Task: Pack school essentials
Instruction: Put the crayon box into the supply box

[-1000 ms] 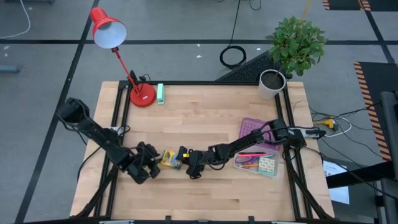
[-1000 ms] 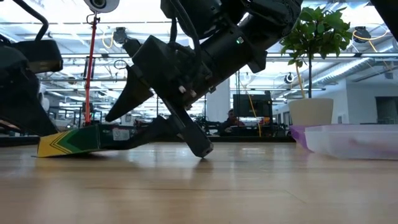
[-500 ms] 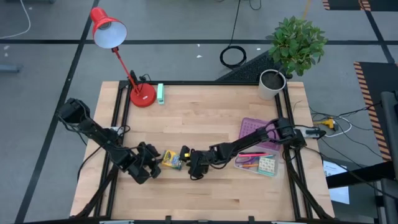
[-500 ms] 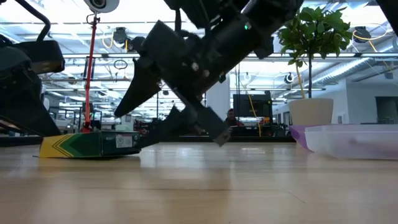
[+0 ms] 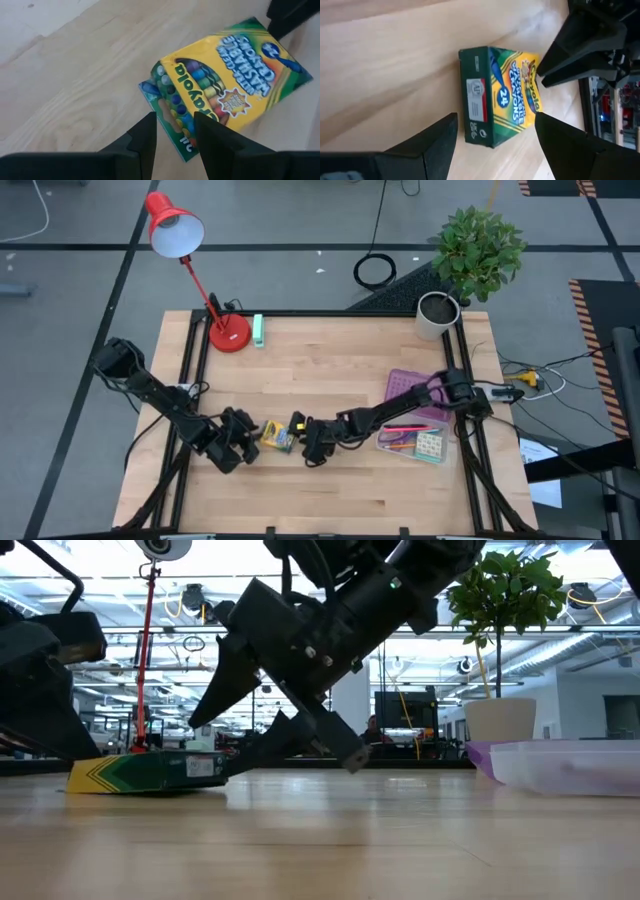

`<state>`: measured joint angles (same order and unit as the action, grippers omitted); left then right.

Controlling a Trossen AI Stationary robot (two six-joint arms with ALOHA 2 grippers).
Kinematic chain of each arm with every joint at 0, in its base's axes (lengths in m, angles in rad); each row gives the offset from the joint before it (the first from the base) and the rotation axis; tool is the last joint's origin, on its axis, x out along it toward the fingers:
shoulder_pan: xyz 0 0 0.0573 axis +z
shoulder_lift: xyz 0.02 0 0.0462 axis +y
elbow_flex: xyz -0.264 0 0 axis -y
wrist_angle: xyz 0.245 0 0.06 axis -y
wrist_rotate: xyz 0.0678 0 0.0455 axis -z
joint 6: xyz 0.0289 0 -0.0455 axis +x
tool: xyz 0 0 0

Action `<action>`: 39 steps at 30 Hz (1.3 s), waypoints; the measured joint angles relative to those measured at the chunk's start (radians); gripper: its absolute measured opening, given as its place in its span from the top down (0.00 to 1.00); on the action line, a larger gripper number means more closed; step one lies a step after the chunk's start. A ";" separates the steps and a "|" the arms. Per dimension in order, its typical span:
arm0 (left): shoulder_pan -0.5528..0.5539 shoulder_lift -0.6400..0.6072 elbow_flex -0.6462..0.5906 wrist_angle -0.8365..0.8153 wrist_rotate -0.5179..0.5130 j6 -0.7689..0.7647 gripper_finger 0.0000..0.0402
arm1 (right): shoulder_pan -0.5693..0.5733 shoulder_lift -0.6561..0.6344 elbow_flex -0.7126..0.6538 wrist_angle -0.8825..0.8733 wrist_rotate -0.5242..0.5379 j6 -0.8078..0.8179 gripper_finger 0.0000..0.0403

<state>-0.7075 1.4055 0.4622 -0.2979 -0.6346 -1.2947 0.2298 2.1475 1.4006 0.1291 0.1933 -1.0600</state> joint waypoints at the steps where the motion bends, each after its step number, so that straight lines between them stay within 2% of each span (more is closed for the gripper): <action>1: 0.000 0.000 -0.010 0.013 -0.006 -0.003 0.67 | -0.005 0.000 0.000 0.000 -0.011 -0.002 0.35; 6: 0.000 0.000 -0.043 0.079 -0.006 0.000 0.67 | -0.028 0.000 0.000 -0.007 -0.045 -0.001 0.35; 12: 0.000 0.000 -0.044 0.080 -0.001 0.002 0.67 | -0.046 0.008 0.001 0.013 -0.169 0.012 0.35; 20: 0.001 -0.020 -0.038 0.086 0.012 0.021 0.67 | -0.050 0.022 0.003 0.027 -0.170 0.039 0.35; 29: 0.000 -0.111 -0.016 0.086 0.004 0.098 0.67 | -0.049 0.030 0.003 0.023 -0.147 0.070 0.35; 32: -0.002 -0.117 -0.016 0.031 0.005 0.047 0.67 | -0.047 0.032 0.003 0.021 -0.118 0.073 0.35; 37: -0.002 -0.102 -0.016 -0.133 0.048 -0.152 0.67 | -0.043 0.032 0.003 0.023 -0.089 0.082 0.35; 39: -0.002 -0.090 -0.016 -0.124 0.067 -0.170 0.67 | -0.044 0.032 0.003 0.023 -0.088 0.092 0.35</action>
<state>-0.7094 1.3158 0.4461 -0.4221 -0.5673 -1.4646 0.1860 2.1796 1.4033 0.1524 0.1051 -0.9681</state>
